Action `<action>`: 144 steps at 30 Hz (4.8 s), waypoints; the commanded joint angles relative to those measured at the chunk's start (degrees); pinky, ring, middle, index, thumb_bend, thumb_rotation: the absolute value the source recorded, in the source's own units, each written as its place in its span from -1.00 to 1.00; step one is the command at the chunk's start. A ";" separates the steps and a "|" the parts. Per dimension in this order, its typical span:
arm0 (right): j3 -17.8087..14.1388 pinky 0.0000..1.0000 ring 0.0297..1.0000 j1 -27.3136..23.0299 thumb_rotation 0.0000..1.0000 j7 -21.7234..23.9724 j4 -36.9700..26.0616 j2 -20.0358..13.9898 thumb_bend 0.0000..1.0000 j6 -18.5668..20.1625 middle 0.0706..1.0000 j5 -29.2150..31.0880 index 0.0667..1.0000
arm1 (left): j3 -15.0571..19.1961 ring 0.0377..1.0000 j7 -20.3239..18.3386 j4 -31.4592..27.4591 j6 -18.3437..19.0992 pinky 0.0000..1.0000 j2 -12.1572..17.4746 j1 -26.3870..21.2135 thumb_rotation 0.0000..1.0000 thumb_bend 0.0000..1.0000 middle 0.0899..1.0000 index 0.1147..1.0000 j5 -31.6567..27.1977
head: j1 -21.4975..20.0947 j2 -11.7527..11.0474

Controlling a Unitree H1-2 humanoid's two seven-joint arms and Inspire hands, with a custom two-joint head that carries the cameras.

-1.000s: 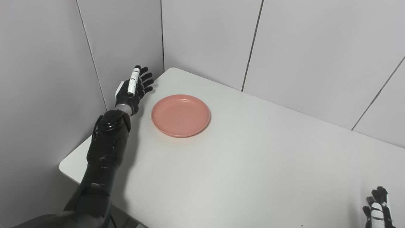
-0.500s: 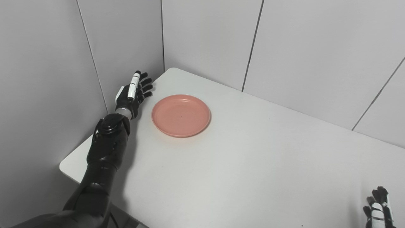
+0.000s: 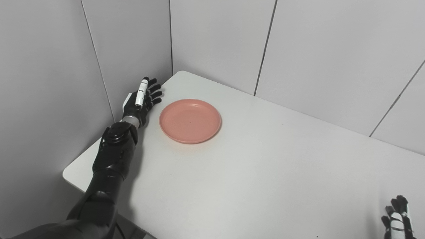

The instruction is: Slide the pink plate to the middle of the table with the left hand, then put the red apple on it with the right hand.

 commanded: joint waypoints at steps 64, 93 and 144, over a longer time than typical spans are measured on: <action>-0.13 1.00 1.00 -1.17 1.00 0.23 -3.21 0.02 -1.00 0.01 1.00 -0.29 1.00 | -2.37 0.75 -6.58 4.32 3.68 0.77 -3.71 -4.93 1.00 -0.33 0.76 0.71 -4.97 | -1.30 0.75; 0.09 1.00 1.00 -1.19 1.00 0.02 -3.36 0.43 -1.00 0.51 1.00 -0.96 1.00 | -6.28 0.70 -4.79 0.08 3.29 0.71 -7.38 -3.09 1.00 -0.34 0.70 0.66 -3.58 | -1.94 1.00; 0.01 1.00 1.00 -1.11 1.00 -0.57 -0.59 1.21 -1.00 -3.25 1.00 -3.13 1.00 | -10.06 0.73 -3.37 -3.42 0.71 0.75 -16.72 -0.65 1.00 -0.27 0.71 0.67 -1.60 | -5.17 2.97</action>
